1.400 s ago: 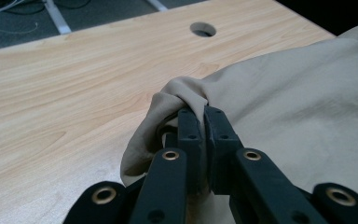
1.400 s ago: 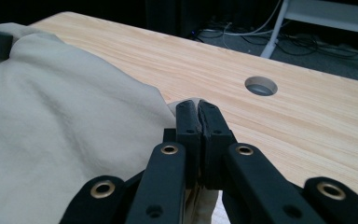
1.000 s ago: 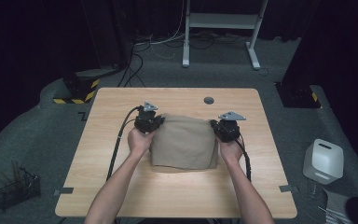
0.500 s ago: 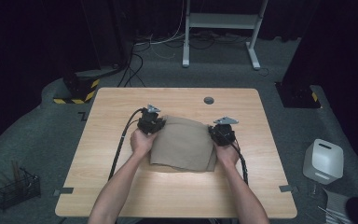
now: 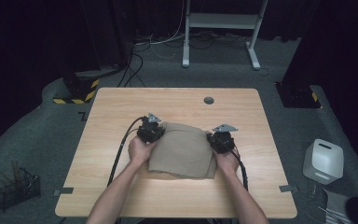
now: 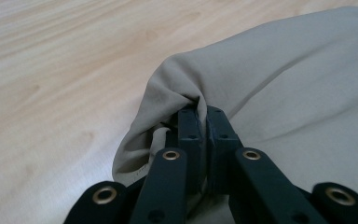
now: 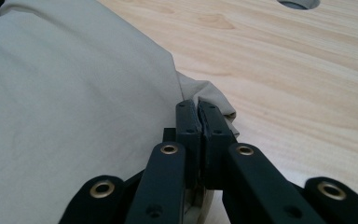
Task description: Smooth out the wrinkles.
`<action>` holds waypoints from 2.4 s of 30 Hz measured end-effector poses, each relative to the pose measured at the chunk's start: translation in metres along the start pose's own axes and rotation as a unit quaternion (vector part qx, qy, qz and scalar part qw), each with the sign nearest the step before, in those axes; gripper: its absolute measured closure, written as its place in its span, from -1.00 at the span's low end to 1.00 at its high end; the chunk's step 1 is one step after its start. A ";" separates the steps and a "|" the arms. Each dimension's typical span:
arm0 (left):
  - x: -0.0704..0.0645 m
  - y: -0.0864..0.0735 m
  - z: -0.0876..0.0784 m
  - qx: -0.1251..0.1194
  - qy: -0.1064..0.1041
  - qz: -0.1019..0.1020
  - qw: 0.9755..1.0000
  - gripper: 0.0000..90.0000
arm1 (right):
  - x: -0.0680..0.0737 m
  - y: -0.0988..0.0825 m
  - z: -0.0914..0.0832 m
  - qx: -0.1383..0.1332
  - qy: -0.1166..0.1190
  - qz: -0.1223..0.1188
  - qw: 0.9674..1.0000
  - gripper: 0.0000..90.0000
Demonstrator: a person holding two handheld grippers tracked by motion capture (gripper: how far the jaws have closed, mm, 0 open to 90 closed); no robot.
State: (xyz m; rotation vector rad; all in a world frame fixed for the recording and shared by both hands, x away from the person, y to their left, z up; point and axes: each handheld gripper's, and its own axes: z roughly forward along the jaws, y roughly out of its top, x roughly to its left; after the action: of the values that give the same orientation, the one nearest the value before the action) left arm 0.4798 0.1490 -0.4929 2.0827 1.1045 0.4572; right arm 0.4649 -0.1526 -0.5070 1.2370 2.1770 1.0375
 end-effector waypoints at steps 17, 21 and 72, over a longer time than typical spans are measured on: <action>-0.012 -0.032 -0.047 -0.045 -0.054 -0.058 0.996 0.67 | 0.008 -0.001 -0.039 -0.025 0.047 0.017 0.998 0.71; -0.011 -0.029 -0.043 -0.047 -0.054 -0.065 0.995 0.68 | 0.007 0.010 -0.032 -0.020 0.054 0.008 0.998 0.99; -0.049 -0.022 -0.067 -0.079 -0.055 -0.020 0.995 -0.20 | 0.029 0.003 -0.067 -0.074 0.058 0.001 0.996 0.31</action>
State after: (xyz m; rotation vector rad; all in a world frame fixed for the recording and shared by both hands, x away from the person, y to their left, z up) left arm 0.3997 0.1460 -0.4625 1.9214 1.0111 0.3916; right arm 0.4068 -0.1534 -0.4627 1.1369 2.1407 1.2759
